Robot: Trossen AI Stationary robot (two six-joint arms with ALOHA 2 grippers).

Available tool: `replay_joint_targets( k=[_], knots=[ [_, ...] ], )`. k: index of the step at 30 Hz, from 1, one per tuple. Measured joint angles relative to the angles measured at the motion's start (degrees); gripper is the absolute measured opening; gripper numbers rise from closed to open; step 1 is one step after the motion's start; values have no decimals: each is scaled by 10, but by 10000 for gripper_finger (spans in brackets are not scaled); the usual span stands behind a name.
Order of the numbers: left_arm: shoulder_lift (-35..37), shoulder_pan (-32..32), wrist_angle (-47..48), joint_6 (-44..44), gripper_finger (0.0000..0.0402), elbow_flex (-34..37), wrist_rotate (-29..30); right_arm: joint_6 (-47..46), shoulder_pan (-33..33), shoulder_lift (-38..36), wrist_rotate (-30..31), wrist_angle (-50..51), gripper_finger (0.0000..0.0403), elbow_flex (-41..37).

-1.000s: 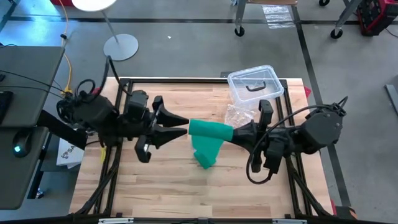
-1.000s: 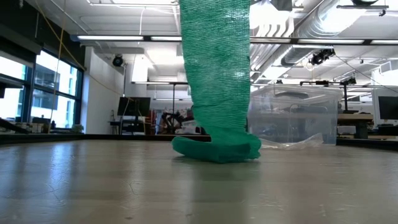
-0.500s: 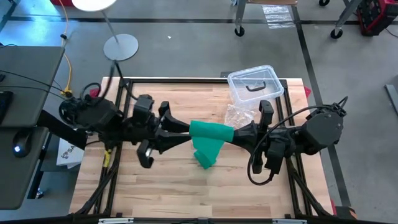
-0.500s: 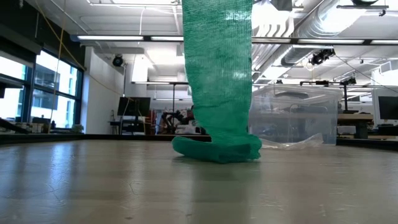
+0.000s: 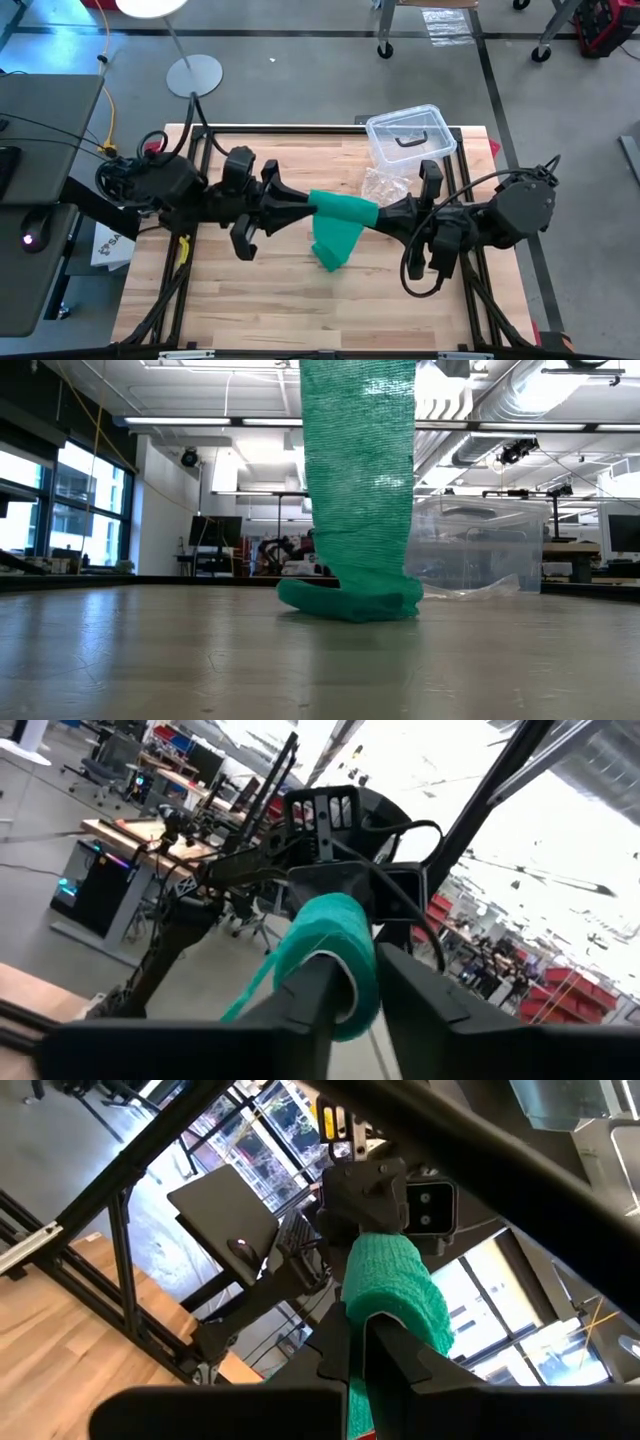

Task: Roll bandage
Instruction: Roll the green bandage

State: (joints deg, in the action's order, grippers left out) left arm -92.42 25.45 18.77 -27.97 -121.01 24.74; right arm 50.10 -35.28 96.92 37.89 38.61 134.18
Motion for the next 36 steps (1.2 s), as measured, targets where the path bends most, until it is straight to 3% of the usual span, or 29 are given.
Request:
replay_joint_targets(
  k=[3,8,13,17,20,25,28,32,36],
  knots=[
    [1,0,6,13,16,-1,-3,-34,0,0,-2,1,3,0],
    [12,-1,23,30,11,0,2,-128,1,1,9,0,17,-1],
    [32,-1,42,47,5,1,11,-205,2,2,10,0,91,-1],
    [52,-1,44,47,5,1,20,-217,-1,1,6,1,156,-1],
    [64,-2,41,47,5,1,32,-213,-9,2,6,4,182,-1],
    [75,-1,44,39,5,1,32,-225,-11,2,56,4,189,-1],
    [78,-1,40,27,5,0,27,-289,9,3,91,-5,189,-1],
    [75,-1,40,16,5,0,-2,-384,42,11,70,-7,189,0],
    [73,0,39,-1,6,0,-16,-381,61,27,23,-14,188,0]
  ],
)
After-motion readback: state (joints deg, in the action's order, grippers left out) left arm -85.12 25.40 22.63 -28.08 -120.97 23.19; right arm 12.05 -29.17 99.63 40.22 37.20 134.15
